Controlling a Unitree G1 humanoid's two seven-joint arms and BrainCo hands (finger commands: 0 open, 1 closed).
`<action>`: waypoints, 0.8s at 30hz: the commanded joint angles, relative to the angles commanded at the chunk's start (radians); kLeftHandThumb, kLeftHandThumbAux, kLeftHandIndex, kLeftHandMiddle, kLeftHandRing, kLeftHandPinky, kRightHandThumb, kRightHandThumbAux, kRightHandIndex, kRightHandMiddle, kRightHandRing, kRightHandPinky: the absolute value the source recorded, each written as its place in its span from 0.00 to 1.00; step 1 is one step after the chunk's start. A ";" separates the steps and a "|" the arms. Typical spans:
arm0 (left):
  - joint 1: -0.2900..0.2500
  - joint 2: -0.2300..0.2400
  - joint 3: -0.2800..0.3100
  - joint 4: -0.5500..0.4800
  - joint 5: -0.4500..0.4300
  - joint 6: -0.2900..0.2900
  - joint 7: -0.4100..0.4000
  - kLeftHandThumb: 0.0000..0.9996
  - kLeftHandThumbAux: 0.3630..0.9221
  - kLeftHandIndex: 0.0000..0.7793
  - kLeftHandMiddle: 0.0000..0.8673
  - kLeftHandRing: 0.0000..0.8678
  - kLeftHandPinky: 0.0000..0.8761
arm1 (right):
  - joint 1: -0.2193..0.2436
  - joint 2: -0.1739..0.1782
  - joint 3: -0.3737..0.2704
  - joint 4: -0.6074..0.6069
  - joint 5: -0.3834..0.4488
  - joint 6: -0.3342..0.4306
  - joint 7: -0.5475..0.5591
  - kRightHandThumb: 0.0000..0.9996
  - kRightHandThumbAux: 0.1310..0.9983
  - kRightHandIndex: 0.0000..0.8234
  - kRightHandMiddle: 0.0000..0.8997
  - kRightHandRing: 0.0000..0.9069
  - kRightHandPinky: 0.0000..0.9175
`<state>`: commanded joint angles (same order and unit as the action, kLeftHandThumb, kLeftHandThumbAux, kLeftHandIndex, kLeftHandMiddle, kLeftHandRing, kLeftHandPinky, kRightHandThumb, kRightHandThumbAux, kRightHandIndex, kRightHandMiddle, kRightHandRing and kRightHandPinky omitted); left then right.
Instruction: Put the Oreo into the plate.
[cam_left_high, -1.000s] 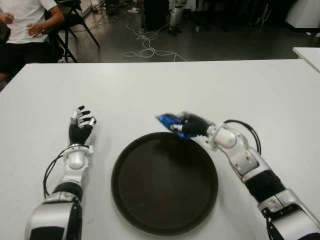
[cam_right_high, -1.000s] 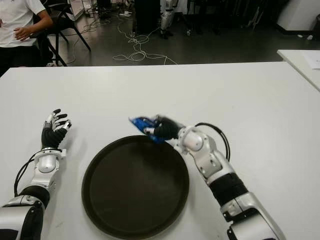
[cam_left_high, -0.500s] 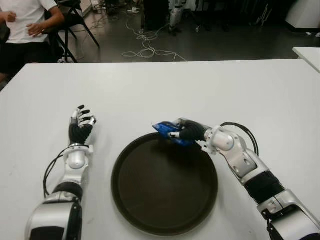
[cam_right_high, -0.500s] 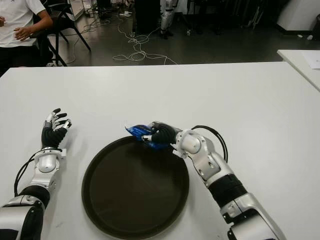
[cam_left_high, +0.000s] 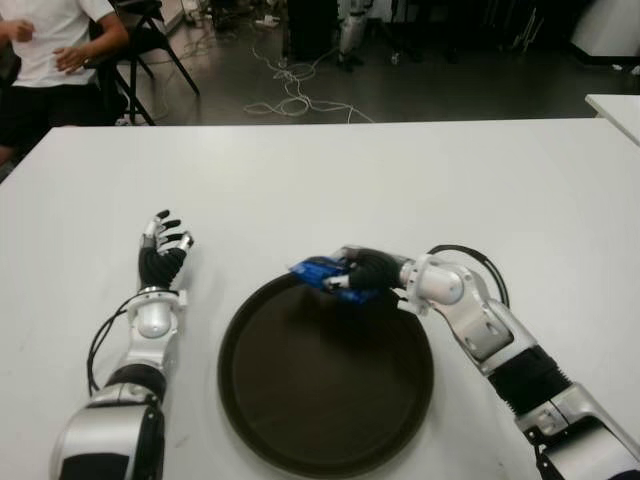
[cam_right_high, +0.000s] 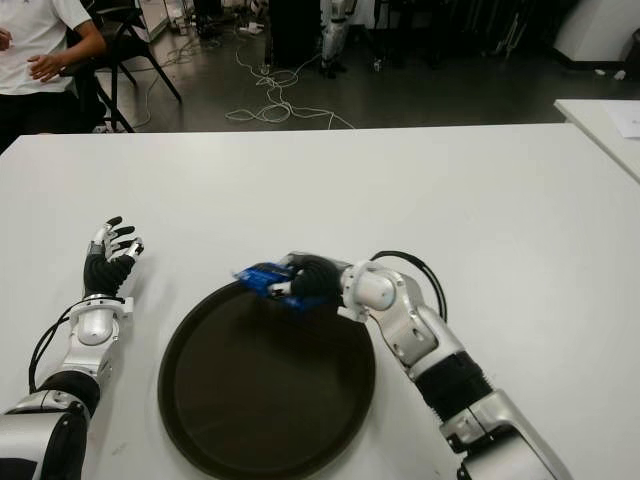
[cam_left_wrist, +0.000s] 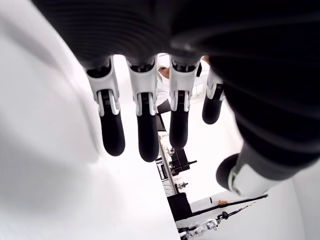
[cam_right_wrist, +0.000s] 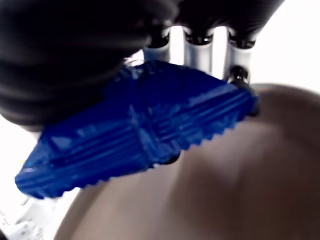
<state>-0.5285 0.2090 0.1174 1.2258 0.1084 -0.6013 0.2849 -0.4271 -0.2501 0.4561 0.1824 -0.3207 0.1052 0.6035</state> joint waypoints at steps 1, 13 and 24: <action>0.000 0.000 -0.001 0.000 0.001 0.000 0.002 0.32 0.49 0.20 0.29 0.32 0.36 | -0.002 -0.006 0.003 -0.004 -0.001 -0.009 0.008 0.71 0.67 0.53 0.90 0.90 0.89; 0.000 0.001 -0.003 0.001 0.001 0.008 0.014 0.31 0.50 0.20 0.27 0.31 0.34 | 0.002 -0.024 0.004 -0.028 0.005 -0.034 0.039 0.71 0.67 0.54 0.91 0.91 0.88; 0.000 0.002 -0.004 0.003 -0.001 0.009 0.019 0.32 0.50 0.21 0.29 0.33 0.36 | 0.013 -0.035 0.002 -0.069 0.004 -0.005 0.059 0.71 0.67 0.53 0.90 0.90 0.88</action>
<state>-0.5288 0.2112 0.1136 1.2290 0.1077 -0.5920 0.3039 -0.4138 -0.2856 0.4582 0.1135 -0.3168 0.1002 0.6629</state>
